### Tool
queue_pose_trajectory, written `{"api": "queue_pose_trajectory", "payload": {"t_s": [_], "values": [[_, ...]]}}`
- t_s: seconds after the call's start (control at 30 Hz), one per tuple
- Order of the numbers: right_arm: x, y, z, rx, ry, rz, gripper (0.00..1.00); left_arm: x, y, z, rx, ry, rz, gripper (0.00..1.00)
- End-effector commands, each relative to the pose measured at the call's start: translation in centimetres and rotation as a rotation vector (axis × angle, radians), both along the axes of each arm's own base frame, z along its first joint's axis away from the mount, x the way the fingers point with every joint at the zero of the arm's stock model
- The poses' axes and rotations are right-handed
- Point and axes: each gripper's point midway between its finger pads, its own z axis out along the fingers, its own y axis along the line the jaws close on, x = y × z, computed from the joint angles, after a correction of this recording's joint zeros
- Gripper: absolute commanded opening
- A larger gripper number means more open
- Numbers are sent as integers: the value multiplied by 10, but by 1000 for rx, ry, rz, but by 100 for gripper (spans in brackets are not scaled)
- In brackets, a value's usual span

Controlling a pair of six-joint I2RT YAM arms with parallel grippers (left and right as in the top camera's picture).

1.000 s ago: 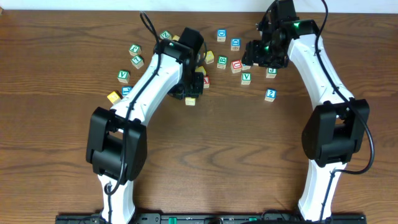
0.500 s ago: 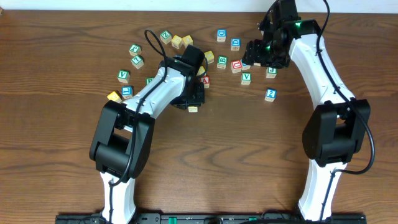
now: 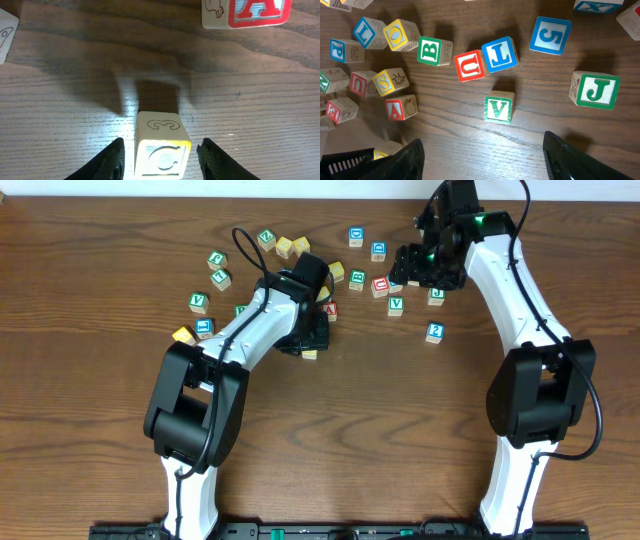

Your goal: Spell out CORL

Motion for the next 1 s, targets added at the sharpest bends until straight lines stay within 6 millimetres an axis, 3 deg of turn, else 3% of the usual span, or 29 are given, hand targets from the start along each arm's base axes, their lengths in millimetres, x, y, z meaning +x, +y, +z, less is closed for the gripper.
{"api": "queue_pose_trajectory", "payload": {"t_s": [0.0, 0.17, 0.3, 0.33, 0.4, 0.5, 0.6, 0.73, 0.87, 0.97], "values": [[5, -5, 19, -1, -48, 1, 71, -2, 0, -4, 9, 7, 2, 48], [4, -5, 19, -1, -45, 2, 72, 14, -2, 26, -17, -76, -44, 48], [3, -5, 18, -2, -39, 2, 75, 30, 6, 77, -51, -205, -62, 49], [2, -4, 18, -2, -36, 4, 75, 33, 11, 93, -58, -239, -60, 49], [-2, 4, 19, 15, -36, 52, 77, 36, 35, 142, -72, -350, -46, 48], [-5, 10, 18, 11, -36, 77, 77, 34, 66, 179, -55, -429, 8, 49], [-8, 16, 18, 11, -31, 90, 77, 30, 87, 201, -47, -472, 31, 49], [-10, 27, 18, 11, -33, 112, 76, 25, 114, 210, -31, -476, 88, 49], [-9, 30, 17, -35, -48, 117, 67, 25, 138, 203, -11, -448, 142, 49], [-4, 40, 28, -46, -86, 103, 65, 28, 154, 202, 15, -456, 157, 49]]}}
